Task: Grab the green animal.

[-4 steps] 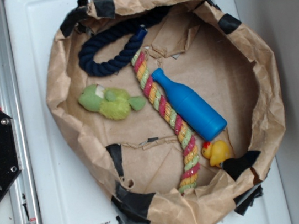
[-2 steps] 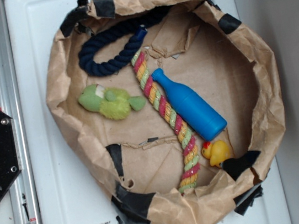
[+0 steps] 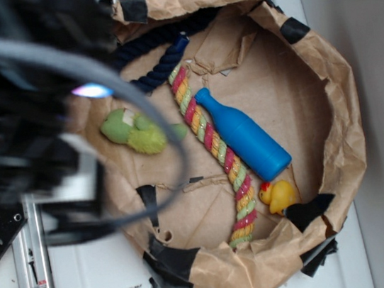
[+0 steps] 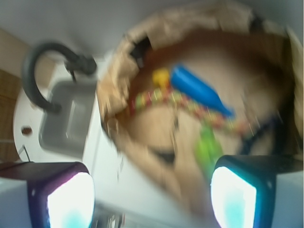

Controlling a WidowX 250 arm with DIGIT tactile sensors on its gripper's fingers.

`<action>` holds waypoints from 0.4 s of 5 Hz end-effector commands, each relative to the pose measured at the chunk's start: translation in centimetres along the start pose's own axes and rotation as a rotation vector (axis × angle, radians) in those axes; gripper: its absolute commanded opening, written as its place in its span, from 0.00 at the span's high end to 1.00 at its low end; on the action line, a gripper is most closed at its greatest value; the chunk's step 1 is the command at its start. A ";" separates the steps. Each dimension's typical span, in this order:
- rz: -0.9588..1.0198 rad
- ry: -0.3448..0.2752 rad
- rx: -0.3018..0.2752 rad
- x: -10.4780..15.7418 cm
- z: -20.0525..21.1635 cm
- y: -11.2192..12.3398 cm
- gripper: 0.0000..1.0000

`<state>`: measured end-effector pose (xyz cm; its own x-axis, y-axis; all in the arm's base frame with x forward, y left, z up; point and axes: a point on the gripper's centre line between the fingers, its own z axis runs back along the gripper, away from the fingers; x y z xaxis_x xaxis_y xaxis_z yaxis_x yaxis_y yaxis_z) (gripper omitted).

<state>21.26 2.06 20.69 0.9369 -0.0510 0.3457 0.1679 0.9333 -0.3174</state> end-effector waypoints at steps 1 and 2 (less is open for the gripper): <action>-0.124 0.184 0.160 0.3 -9.0 3.0 0.00; -0.172 0.310 0.328 -3.2 -11.9 4.7 0.00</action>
<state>22.29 2.10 6.87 0.9668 -0.2521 0.0410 0.2519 0.9677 0.0085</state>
